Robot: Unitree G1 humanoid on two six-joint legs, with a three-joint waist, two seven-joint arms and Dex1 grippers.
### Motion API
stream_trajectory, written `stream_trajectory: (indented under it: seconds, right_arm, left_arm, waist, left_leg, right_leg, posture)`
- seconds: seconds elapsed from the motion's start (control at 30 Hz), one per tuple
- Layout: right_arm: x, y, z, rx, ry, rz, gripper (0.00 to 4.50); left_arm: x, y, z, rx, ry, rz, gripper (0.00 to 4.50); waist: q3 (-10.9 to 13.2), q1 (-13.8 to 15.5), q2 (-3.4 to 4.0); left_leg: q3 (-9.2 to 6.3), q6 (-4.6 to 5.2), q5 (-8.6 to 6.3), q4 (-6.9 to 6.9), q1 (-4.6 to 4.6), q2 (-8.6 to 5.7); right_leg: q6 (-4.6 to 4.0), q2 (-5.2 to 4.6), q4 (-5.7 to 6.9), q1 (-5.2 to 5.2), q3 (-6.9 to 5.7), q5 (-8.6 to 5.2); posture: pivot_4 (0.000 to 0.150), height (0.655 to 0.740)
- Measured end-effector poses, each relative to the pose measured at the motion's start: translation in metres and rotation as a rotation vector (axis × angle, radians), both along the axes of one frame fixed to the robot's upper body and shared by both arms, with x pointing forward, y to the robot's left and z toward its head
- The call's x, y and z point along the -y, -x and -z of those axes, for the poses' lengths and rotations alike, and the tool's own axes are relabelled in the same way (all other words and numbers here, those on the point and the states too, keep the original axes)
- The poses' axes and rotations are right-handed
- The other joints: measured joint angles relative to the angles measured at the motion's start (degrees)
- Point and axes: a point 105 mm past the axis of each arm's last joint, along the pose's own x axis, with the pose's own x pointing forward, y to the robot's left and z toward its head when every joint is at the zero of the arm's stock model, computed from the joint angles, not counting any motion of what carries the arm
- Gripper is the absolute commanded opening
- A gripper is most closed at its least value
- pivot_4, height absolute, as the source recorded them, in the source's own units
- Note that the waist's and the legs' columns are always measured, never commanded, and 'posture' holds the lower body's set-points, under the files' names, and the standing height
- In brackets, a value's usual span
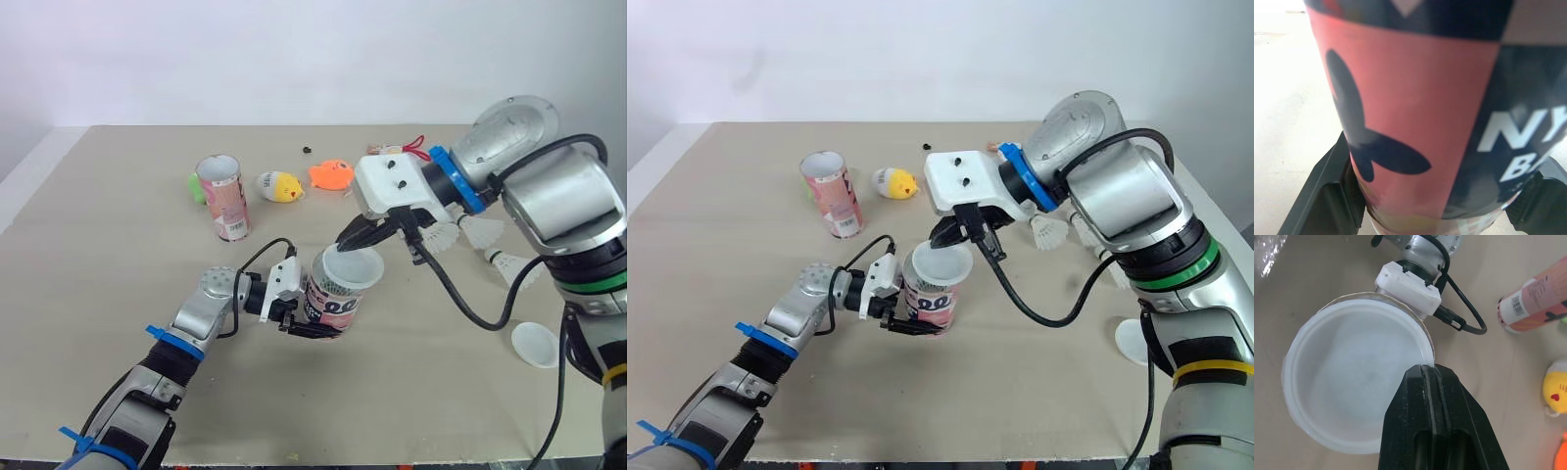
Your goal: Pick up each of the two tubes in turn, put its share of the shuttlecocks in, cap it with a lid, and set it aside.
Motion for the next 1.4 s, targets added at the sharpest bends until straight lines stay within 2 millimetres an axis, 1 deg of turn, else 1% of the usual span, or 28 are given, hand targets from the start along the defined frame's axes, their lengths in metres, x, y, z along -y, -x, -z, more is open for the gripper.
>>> stream_trajectory:
  seconds: [0.1,0.23,0.47,0.67,0.9,1.0,1.1,1.2,1.3,1.4]
  right_arm:
    - [-0.007,0.001,0.001,0.037,0.006,-0.025,0.05]
    - [-0.014,0.004,0.004,0.037,0.015,-0.053,0.05]
    - [-0.014,0.006,0.004,0.061,0.031,-0.07,0.05]
    - [-0.018,0.004,0.003,0.09,0.019,-0.068,0.05]
    - [-0.021,0.003,-0.007,0.149,0.01,-0.073,0.05]
    - [-0.02,0.002,-0.013,0.171,-0.008,-0.067,0.05]
    - [-0.017,0.002,-0.014,0.171,0.0,-0.06,0.05]
    - [-0.011,0.004,-0.009,0.167,0.018,-0.054,0.05]
    - [-0.005,0.006,0.001,0.136,0.037,-0.046,0.05]
    - [-0.003,0.011,0.001,0.135,0.043,-0.05,0.05]
  left_arm:
    - [-0.001,-0.001,0.0,-0.001,0.0,-0.007,3.18]
    - [-0.001,-0.001,0.0,-0.001,0.0,-0.009,3.18]
    - [-0.001,-0.001,0.0,0.0,0.0,-0.01,3.18]
    - [-0.001,-0.001,0.0,-0.001,0.001,-0.014,3.18]
    - [-0.001,-0.001,0.0,-0.002,0.0,-0.014,3.18]
    - [-0.001,-0.001,0.0,-0.002,0.0,-0.013,3.18]
    - [-0.001,-0.001,0.0,-0.002,-0.001,-0.011,3.18]
    - [0.0,-0.002,0.0,-0.002,-0.002,-0.011,3.18]
    - [-0.001,-0.002,0.0,-0.002,-0.002,-0.012,3.18]
    - [-0.001,-0.002,0.0,-0.003,-0.003,-0.012,3.18]
  waist:
    - [0.0,-0.01,0.0]
    - [0.0,0.01,0.0]
    - [0.0,0.02,0.0]
    - [0.0,0.02,0.0]
    - [0.0,0.02,0.0]
    - [0.0,0.02,0.0]
    - [0.0,0.04,0.0]
    - [0.0,0.05,0.0]
    - [0.0,0.07,0.0]
    - [0.0,0.05,0.0]
  left_leg:
    - [-0.02,-0.01,0.01,0.01,0.03,0.06]
    - [-0.02,-0.03,0.02,0.04,0.02,0.13]
    - [-0.02,-0.03,0.02,0.04,0.01,0.13]
    - [-0.01,-0.03,0.02,0.04,0.02,0.15]
    - [-0.02,-0.03,0.02,0.04,0.02,0.16]
    - [-0.01,-0.03,0.02,0.04,0.01,0.16]
    - [-0.02,-0.03,0.02,0.04,0.01,0.15]
    - [-0.02,-0.03,0.02,0.04,0.01,0.15]
    - [-0.02,-0.03,0.02,0.04,0.01,0.15]
    - [-0.02,-0.03,0.02,0.04,0.02,0.17]
  right_leg:
    - [0.0,0.07,0.01,0.01,-0.03,0.0]
    - [-0.02,0.12,0.02,0.0,-0.04,0.01]
    - [-0.05,0.12,0.02,0.0,-0.03,0.02]
    - [-0.04,0.14,0.02,0.0,-0.04,0.02]
    - [-0.05,0.14,0.02,0.0,-0.05,0.02]
    - [-0.05,0.13,0.02,0.0,-0.04,0.01]
    - [-0.05,0.13,0.02,0.0,-0.04,0.01]
    - [-0.06,0.13,0.01,0.0,-0.04,0.01]
    - [-0.05,0.13,0.02,0.0,-0.04,0.0]
    - [-0.05,0.14,0.01,0.0,-0.05,0.0]
  posture:
    - [0.15,0.74]
    - [0.15,0.74]
    - [0.15,0.74]
    - [0.15,0.74]
    - [0.15,0.74]
    - [0.15,0.74]
    - [0.15,0.74]
    - [0.15,0.74]
    - [0.15,0.74]
    - [0.15,0.74]
